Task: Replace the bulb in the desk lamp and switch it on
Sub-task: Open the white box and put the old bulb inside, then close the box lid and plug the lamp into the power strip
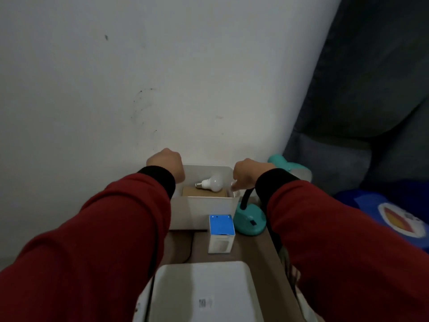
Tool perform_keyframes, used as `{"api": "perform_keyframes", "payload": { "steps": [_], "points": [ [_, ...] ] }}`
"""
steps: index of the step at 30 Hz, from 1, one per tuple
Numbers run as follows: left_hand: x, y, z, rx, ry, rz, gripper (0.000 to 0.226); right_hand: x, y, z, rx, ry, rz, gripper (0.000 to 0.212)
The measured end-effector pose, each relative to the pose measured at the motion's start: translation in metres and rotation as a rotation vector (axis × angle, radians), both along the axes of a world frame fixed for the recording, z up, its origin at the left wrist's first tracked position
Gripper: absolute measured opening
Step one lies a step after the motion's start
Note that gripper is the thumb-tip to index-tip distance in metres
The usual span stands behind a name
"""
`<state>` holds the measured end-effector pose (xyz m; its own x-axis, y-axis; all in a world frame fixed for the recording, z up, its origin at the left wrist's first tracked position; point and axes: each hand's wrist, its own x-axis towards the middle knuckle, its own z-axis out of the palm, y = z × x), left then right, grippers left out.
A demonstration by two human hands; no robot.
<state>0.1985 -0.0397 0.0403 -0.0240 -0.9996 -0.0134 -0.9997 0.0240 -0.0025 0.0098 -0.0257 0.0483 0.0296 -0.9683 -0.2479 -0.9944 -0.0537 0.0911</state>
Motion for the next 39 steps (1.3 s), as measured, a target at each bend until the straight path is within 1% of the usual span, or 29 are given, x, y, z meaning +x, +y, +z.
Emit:
{"api": "perform_keyframes", "payload": {
  "steps": [3,8,11,14,16,20,23,26,30,34,39],
  "points": [
    [0.003,0.028,0.003,-0.011,0.022,0.01,0.029,-0.005,0.033,0.002,-0.046,-0.045,-0.008,0.049],
    [0.01,0.079,-0.025,-0.009,0.152,0.012,0.041,-0.016,0.092,-0.023,-0.122,-0.225,-0.056,0.051],
    [0.013,0.12,-0.057,-0.014,0.328,0.054,0.053,-0.023,0.126,-0.053,-0.152,-0.383,-0.097,0.055],
    [0.015,0.157,-0.098,-0.035,0.533,0.076,0.064,-0.026,0.16,-0.09,-0.163,-0.556,-0.16,0.065],
    [0.015,0.18,-0.127,-0.051,0.628,0.097,0.071,-0.026,0.18,-0.114,-0.16,-0.613,-0.195,0.074],
    [0.01,0.218,-0.18,0.034,0.742,0.121,0.084,-0.024,0.213,-0.159,-0.145,-0.63,-0.224,0.087],
    [0.006,0.233,-0.209,0.083,0.738,0.104,0.088,-0.022,0.228,-0.19,-0.064,-0.684,-0.288,0.088],
    [0.001,0.24,-0.226,0.147,0.719,0.12,0.089,-0.019,0.231,-0.216,-0.021,-0.723,-0.34,0.09],
    [0.001,0.242,-0.241,0.215,0.603,0.16,0.091,-0.02,0.228,-0.242,0.037,-0.685,-0.409,0.096],
    [-0.001,0.243,-0.243,0.28,0.548,0.181,0.091,-0.023,0.223,-0.251,0.048,-0.641,-0.396,0.095],
    [-0.003,0.239,-0.242,0.281,0.494,0.208,0.088,-0.025,0.22,-0.248,0.037,-0.585,-0.388,0.094]
  ]
}}
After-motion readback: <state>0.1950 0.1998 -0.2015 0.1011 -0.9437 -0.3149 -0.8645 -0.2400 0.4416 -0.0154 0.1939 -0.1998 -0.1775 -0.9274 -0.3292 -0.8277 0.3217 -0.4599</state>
